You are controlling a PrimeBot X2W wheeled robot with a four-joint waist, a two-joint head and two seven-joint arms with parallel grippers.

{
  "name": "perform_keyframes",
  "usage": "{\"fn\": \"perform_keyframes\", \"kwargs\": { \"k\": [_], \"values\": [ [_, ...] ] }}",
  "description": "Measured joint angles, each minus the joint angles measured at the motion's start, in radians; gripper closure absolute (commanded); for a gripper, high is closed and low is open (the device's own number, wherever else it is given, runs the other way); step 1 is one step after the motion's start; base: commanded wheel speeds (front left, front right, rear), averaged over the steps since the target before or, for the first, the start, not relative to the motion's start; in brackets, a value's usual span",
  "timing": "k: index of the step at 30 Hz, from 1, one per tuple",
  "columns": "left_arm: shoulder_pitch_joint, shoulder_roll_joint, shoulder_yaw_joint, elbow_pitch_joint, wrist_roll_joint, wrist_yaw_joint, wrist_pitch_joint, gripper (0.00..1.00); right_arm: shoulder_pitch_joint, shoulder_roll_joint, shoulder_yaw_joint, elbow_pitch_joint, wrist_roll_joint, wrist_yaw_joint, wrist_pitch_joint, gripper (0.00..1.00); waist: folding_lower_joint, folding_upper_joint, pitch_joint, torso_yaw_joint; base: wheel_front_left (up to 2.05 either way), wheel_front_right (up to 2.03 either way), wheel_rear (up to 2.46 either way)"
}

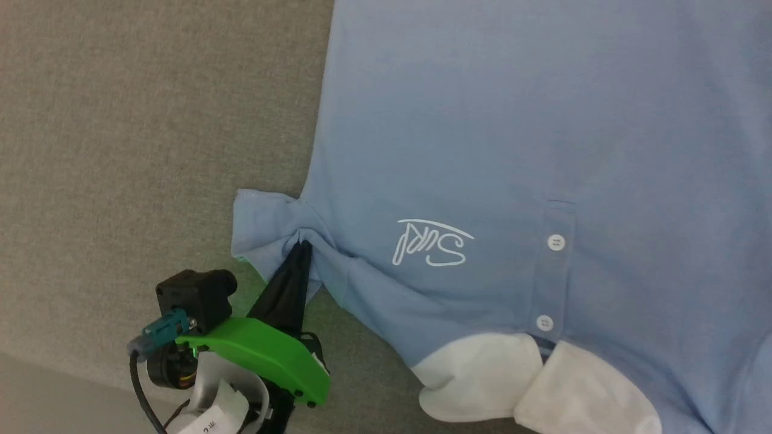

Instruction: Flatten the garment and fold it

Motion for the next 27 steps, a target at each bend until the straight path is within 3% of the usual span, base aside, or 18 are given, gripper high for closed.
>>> {"fn": "perform_keyframes", "kwargs": {
  "k": [10,11,12,19,23,27],
  "values": [
    [-0.001,-0.012,-0.026,-0.056,0.01,0.004,-0.003,1.0,-0.007,-0.037,0.004,-0.072,0.017,0.0,0.225,0.0,-0.0001,0.0001,0.091,0.074,0.0,0.0,0.0],
    [-0.001,-0.014,-0.026,-0.055,0.01,0.004,-0.004,1.0,-0.006,-0.035,-0.006,-0.084,0.024,0.0,0.243,0.7,-0.0001,0.0,0.094,0.076,0.0,0.0,0.0],
    [-0.001,-0.015,-0.026,-0.054,0.01,0.004,-0.004,1.0,-0.005,-0.033,-0.018,-0.098,0.033,0.0,0.255,0.98,-0.0001,0.0,0.095,0.077,0.0,0.0,0.0],
    [-0.005,-0.013,-0.012,-0.007,0.007,0.0,-0.013,1.0,0.045,-0.034,-0.031,-0.171,0.074,0.0,0.171,1.0,0.0,0.0001,0.054,0.07,0.0,0.0,0.0],
    [-0.007,-0.012,-0.001,0.052,-0.011,-0.006,-0.017,1.0,0.113,-0.098,0.034,-0.232,0.167,0.0,0.073,1.0,-0.0001,0.0,-0.004,0.06,0.0,0.0,0.0],
    [0.005,-0.007,0.01,0.108,-0.025,-0.006,-0.018,1.0,0.263,-0.157,0.049,-0.305,0.266,0.0,0.045,1.0,-0.0001,0.0001,-0.074,0.039,0.0,0.0,0.0]
  ]
}}
